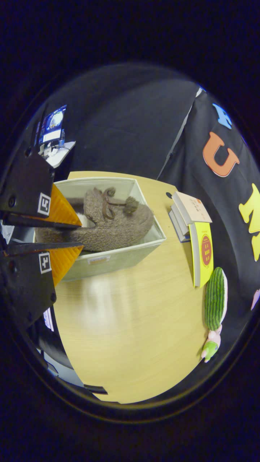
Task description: Open the storage box then place both shoes into the box .Put the left shoe in first, then the right shoe, with the right side of both shoes facing outward in a uniform manner.
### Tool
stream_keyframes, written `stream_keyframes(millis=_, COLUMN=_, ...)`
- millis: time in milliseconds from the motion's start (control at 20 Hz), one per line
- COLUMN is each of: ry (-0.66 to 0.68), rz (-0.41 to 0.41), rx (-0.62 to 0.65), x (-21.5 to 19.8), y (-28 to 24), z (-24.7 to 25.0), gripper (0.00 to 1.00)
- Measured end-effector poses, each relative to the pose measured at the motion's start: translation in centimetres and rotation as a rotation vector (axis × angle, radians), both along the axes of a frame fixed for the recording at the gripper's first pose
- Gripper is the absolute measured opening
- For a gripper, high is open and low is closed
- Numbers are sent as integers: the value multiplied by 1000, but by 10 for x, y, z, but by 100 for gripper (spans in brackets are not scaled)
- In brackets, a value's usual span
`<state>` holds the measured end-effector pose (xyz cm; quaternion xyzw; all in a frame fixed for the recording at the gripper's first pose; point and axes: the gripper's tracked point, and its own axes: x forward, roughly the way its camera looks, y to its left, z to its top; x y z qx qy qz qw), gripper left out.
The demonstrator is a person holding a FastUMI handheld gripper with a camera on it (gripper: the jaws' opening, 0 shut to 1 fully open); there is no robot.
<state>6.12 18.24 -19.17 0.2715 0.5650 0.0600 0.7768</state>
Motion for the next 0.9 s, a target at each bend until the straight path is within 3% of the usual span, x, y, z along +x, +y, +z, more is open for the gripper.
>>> stream_keyframes(millis=50, ry=-10, rz=2, rx=-7, x=-1, y=-1, z=1, gripper=29)
stream_keyframes(millis=100, ry=-26, rz=7, rx=-21, x=0, y=-4, z=5, gripper=41)
stream_keyframes(millis=400, ry=-122, rz=44, rx=-108, x=-1, y=-16, z=28, gripper=71)
stream_keyframes(millis=700, ry=-466, rz=21, rx=-320, x=29, y=-79, z=96, gripper=74)
stream_keyframes(millis=900, ry=-730, rz=-35, rx=-525, x=11, y=-139, z=161, gripper=81)
